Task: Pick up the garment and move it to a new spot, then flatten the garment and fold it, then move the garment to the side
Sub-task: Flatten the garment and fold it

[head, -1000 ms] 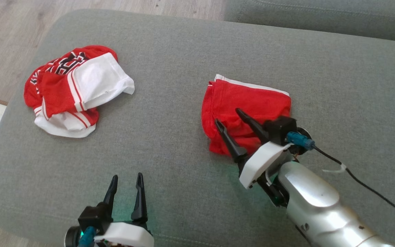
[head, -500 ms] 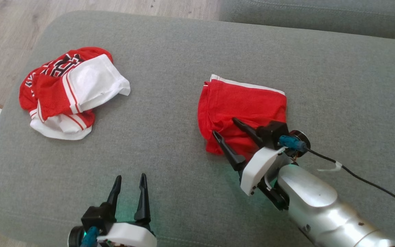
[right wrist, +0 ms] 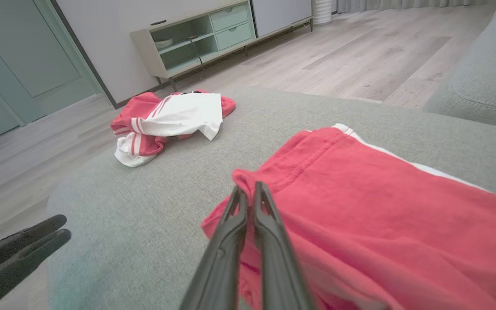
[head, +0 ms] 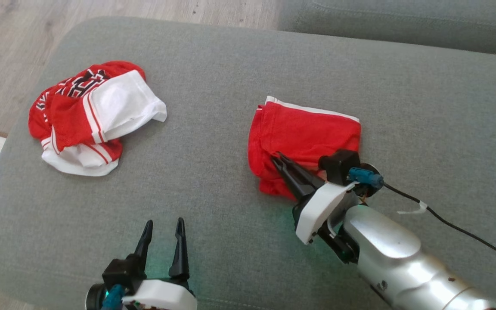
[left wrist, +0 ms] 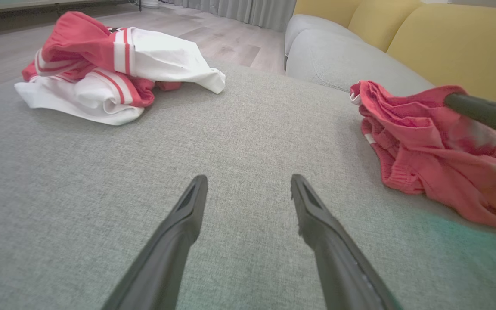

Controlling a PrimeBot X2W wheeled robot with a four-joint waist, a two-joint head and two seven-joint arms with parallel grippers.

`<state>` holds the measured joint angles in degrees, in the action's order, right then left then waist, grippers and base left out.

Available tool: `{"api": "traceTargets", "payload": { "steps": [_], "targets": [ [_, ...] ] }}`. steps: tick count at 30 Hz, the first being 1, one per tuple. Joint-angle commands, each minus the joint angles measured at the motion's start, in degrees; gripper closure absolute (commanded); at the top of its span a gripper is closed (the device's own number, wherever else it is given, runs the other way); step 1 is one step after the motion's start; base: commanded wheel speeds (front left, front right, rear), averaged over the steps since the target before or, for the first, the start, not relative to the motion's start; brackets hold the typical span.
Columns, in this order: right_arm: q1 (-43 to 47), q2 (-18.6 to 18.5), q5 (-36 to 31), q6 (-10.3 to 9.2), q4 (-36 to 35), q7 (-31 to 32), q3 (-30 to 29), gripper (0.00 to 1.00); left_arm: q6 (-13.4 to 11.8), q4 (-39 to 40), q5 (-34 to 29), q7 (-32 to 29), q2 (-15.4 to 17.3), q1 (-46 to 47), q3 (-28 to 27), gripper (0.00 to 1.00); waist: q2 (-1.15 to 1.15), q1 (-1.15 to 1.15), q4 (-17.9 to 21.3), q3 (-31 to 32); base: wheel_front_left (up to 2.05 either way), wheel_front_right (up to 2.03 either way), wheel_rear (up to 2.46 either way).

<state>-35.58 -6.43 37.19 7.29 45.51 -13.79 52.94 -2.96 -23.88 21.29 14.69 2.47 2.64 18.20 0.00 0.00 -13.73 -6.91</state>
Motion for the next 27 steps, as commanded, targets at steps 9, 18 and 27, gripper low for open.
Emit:
{"api": "traceTargets", "payload": {
  "steps": [9,18,27],
  "targets": [
    [5.63,1.81,2.67,0.20,-2.55,-0.94,1.37,0.72,0.48,1.39,0.35,0.30,0.41,0.86,-2.38,0.00,0.00,0.00,1.53,0.81,0.00,0.00,0.00],
    [6.52,2.86,6.47,0.20,-7.50,-1.12,1.63,0.00,0.50,1.41,-0.08,0.30,0.41,1.63,-3.35,0.00,0.00,0.00,3.02,1.12,0.00,0.00,0.00],
    [15.55,2.49,-11.41,0.20,-18.13,-1.19,-29.83,0.00,0.46,2.71,-3.10,0.30,0.41,1.26,-7.22,0.00,0.00,0.00,7.17,4.03,0.00,0.00,0.00]
  ]
}}
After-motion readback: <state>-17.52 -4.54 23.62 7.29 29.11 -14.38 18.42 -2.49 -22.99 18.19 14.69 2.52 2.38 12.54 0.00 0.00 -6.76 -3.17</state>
